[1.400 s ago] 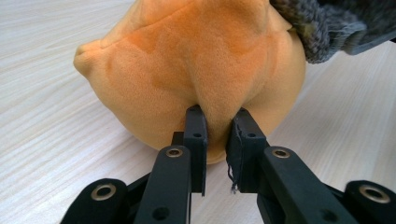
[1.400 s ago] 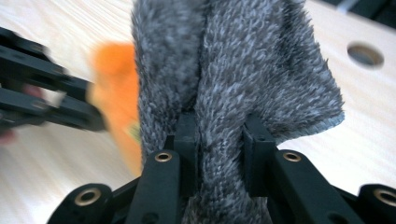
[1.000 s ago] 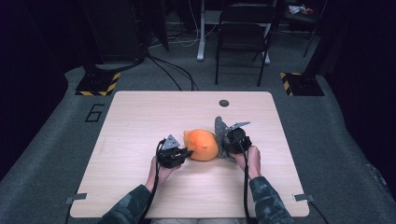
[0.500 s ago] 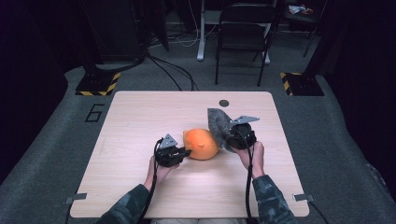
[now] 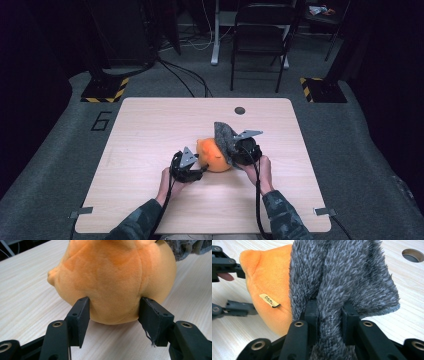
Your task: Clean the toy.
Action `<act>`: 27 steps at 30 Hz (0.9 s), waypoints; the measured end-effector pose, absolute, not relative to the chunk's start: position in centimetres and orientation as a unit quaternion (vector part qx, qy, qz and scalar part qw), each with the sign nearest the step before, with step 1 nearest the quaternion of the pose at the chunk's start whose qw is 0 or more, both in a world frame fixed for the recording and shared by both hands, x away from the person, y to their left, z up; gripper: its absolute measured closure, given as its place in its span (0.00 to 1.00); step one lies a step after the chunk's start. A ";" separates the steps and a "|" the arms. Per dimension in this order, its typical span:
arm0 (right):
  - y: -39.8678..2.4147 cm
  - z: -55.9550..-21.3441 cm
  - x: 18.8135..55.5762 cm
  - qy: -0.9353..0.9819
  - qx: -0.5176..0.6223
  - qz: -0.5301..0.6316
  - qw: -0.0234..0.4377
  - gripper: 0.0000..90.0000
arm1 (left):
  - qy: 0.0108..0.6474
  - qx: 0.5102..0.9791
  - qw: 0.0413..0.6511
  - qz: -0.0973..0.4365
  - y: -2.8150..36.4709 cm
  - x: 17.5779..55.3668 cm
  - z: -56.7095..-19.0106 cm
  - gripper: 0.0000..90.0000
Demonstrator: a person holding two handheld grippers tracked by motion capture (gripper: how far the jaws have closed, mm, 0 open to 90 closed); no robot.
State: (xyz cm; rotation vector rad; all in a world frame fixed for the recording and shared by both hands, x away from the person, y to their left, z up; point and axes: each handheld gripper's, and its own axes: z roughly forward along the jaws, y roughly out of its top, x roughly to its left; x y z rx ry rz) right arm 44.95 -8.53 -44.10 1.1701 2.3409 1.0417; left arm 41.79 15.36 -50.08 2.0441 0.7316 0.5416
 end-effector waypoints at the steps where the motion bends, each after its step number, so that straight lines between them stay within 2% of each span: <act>1: -8.5 -44.1 44.9 0.821 0.408 0.364 0.164 0.80 | 0.293 0.822 0.437 0.220 15.3 41.8 -50.1 0.48; 6: -8.4 -43.9 44.8 0.822 0.405 0.363 0.169 0.80 | 0.300 0.809 0.461 0.208 15.5 41.8 -50.2 0.75; 10: -9.0 -42.6 44.6 0.816 0.404 0.376 0.173 0.80 | 0.311 0.801 0.477 0.186 15.8 41.9 -49.6 0.85; 16: -8.5 -40.0 43.2 0.809 0.381 0.413 0.171 0.80 | 0.329 0.784 0.505 0.147 16.1 41.7 -48.2 0.87; 20: -7.3 -39.0 42.2 0.810 0.359 0.438 0.153 0.80 | 0.331 0.784 0.508 0.134 16.3 41.5 -47.7 0.87; 23: -6.3 -39.9 42.1 0.822 0.351 0.425 0.147 0.80 | 0.333 0.787 0.503 0.126 16.1 41.6 -48.1 0.86; 27: -5.8 -41.1 42.3 0.835 0.345 0.393 0.171 0.80 | 0.331 0.793 0.494 0.130 16.0 41.7 -48.3 0.85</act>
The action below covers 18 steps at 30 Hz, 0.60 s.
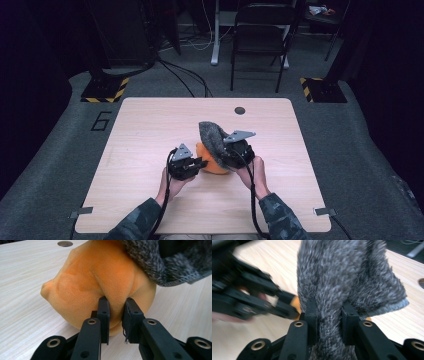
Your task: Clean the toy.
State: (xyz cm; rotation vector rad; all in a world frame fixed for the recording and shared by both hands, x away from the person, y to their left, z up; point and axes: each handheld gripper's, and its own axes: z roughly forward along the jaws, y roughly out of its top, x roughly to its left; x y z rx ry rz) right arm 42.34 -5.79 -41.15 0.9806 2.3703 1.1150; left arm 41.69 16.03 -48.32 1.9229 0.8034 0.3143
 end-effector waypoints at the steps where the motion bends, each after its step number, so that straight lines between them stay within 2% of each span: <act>1: -6.0 -41.3 42.6 0.836 0.349 0.384 0.176 0.80 | 0.333 0.791 0.497 0.125 16.1 41.7 -48.4 0.85; 18: -9.0 -43.3 44.9 0.832 0.409 0.338 0.162 0.79 | 0.337 0.791 0.495 0.124 16.7 42.1 -48.8 0.84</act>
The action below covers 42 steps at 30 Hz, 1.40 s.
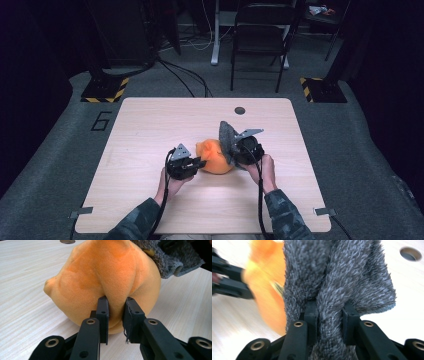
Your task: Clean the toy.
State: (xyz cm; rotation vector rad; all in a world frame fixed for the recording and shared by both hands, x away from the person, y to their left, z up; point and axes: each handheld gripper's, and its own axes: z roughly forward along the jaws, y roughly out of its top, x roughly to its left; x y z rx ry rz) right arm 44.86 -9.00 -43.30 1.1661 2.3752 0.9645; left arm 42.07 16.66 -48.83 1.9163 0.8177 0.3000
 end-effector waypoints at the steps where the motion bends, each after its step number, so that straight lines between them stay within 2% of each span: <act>1: -9.2 -43.5 45.0 0.835 0.409 0.331 0.162 0.79 | 0.339 0.790 0.495 0.124 16.7 42.1 -48.8 0.84; 15: -11.5 -48.4 47.6 0.836 0.471 0.254 0.120 0.79 | 0.337 0.785 0.505 0.123 16.8 42.0 -49.0 0.84; 20: -11.7 -46.9 47.2 0.836 0.465 0.260 0.132 0.80 | 0.338 0.783 0.508 0.121 16.9 42.0 -49.0 0.84; 26: -11.5 -42.3 45.4 0.817 0.438 0.336 0.168 0.81 | 0.339 0.782 0.509 0.122 16.9 42.0 -49.1 0.84; 32: -10.0 -39.2 43.5 0.805 0.391 0.419 0.153 0.81 | 0.338 0.784 0.507 0.118 16.8 41.8 -49.0 0.84; 37: -7.8 -39.5 42.9 0.815 0.363 0.432 0.131 0.81 | 0.338 0.782 0.508 0.123 16.7 41.8 -49.0 0.84; 42: -7.3 -41.2 43.5 0.835 0.367 0.385 0.141 0.80 | 0.333 0.786 0.505 0.125 16.7 41.9 -49.1 0.84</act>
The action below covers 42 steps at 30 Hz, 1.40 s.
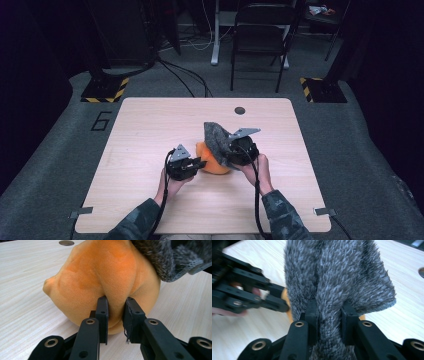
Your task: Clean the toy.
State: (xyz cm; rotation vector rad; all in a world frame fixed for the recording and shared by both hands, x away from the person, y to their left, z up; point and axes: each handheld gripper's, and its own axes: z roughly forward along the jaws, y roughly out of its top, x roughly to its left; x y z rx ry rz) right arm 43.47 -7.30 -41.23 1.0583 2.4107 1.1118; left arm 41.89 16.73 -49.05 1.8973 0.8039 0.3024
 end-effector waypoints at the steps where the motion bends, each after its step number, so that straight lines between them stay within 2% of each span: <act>1: -7.5 -41.3 43.6 0.835 0.368 0.382 0.144 0.80 | 0.332 0.787 0.504 0.126 16.7 41.9 -49.0 0.84; 4: -7.9 -41.6 43.9 0.839 0.379 0.357 0.160 0.80 | 0.334 0.786 0.504 0.126 16.8 41.9 -49.1 0.84; 11: -9.9 -43.4 45.5 0.837 0.419 0.325 0.134 0.80 | 0.332 0.788 0.503 0.127 16.8 41.9 -49.1 0.84; 14: -10.7 -44.4 46.1 0.838 0.433 0.303 0.137 0.80 | 0.331 0.788 0.503 0.126 16.8 41.9 -49.1 0.84; 18: -11.5 -46.6 47.0 0.828 0.458 0.306 0.106 0.80 | 0.328 0.791 0.501 0.124 16.8 41.9 -49.1 0.83; 24: -11.4 -48.4 47.6 0.836 0.469 0.260 0.117 0.80 | 0.333 0.787 0.504 0.125 16.9 41.9 -49.2 0.83; 27: -11.5 -47.5 47.4 0.838 0.462 0.256 0.138 0.80 | 0.335 0.786 0.505 0.126 16.9 41.9 -49.2 0.83; 31: -12.0 -44.5 46.5 0.818 0.456 0.308 0.168 0.81 | 0.337 0.784 0.506 0.125 17.1 42.0 -49.3 0.83; 36: -11.6 -41.0 45.0 0.801 0.430 0.387 0.156 0.81 | 0.338 0.784 0.505 0.125 17.1 42.0 -49.3 0.83; 38: -10.6 -41.2 44.8 0.809 0.417 0.392 0.131 0.81 | 0.334 0.787 0.503 0.126 17.1 42.0 -49.2 0.83; 42: -9.2 -43.0 45.1 0.825 0.410 0.367 0.127 0.81 | 0.330 0.790 0.499 0.132 17.1 42.0 -49.2 0.80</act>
